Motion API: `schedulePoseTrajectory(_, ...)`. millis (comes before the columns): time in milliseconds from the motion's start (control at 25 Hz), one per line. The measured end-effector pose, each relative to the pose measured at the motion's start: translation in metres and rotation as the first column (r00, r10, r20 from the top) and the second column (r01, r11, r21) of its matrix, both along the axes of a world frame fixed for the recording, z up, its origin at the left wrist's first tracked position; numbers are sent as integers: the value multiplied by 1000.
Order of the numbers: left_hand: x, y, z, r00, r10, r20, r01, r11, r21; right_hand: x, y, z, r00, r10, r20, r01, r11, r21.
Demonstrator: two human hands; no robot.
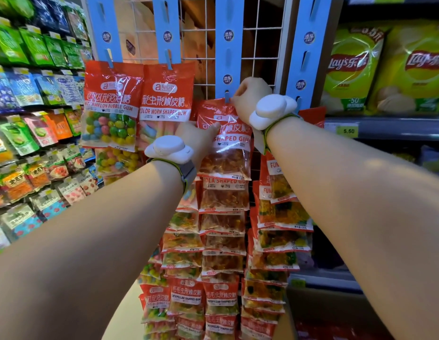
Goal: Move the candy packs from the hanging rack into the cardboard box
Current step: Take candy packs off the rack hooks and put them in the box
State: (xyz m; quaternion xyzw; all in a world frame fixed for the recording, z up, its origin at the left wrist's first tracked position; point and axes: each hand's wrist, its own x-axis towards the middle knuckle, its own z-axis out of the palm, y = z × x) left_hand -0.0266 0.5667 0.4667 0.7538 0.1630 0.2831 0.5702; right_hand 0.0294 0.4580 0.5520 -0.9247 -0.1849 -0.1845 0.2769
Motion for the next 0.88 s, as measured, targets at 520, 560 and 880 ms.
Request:
schedulePoseTrajectory(520,-59,-32,-44,992,-46,-118,82,944,320,-79,-51,-56,969,-81,234,99,993,-64)
schedulePoseTrajectory(560,-68,-37,-50,991,-48,-124,88,938,334,-88,-62,-67,962,-118,248,139,988,-67)
schedulePoseTrajectory(880,-120,-103,-81,961,-15,-278,176,804,568,-155,-174,-121,946,-323,4,321,940,-117)
